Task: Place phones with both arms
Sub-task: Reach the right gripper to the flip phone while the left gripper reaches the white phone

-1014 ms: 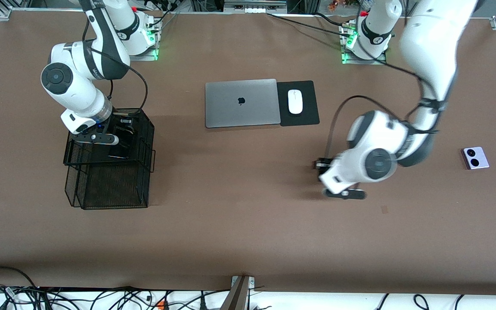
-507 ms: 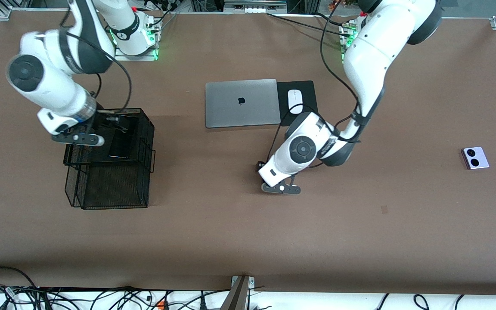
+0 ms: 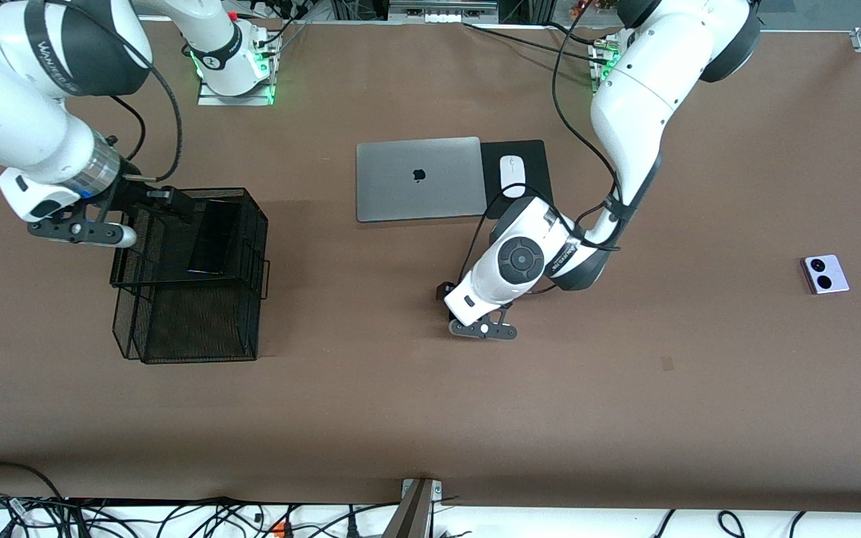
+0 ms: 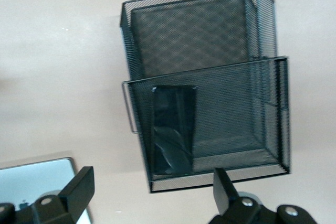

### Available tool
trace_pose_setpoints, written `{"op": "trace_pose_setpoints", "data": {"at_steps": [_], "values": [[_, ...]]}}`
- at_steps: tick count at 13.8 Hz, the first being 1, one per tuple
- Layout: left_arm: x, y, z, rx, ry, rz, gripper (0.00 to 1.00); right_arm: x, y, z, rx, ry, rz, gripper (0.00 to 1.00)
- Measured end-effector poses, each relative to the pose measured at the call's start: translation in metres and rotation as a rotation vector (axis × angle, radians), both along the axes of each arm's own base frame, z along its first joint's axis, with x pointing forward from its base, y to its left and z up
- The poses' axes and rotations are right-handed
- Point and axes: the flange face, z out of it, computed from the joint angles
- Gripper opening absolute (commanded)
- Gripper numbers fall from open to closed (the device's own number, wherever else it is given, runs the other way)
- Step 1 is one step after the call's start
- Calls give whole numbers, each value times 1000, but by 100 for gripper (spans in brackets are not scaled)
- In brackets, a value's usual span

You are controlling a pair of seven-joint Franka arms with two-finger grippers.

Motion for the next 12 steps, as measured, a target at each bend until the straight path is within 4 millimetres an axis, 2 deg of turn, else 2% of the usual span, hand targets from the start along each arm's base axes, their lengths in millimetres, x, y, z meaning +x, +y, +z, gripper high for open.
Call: {"op": "trace_pose_setpoints", "data": {"at_steps": [2, 3, 5, 6, 7, 9, 11, 12], "values": [[7, 24, 43, 60, 54, 5, 100, 1, 32, -6, -6, 5, -48, 100], [12, 48, 67, 104, 94, 19, 100, 3, 52, -10, -10, 5, -71, 100], [27, 122, 102, 183, 180, 92, 100, 11, 91, -18, -15, -1, -108, 100], [37, 166, 107, 203, 221, 143, 100, 17, 107, -26, -13, -12, -123, 100], [46, 212, 103, 217, 262, 197, 100, 23, 123, -36, -9, -27, -139, 100], [55, 293, 88, 253, 328, 296, 100, 27, 167, -64, 4, -63, -188, 100], [54, 367, 74, 301, 377, 342, 100, 17, 233, -98, 22, -99, -264, 100], [52, 398, 67, 341, 383, 328, 100, 10, 270, -115, 31, -113, -303, 100]]}}
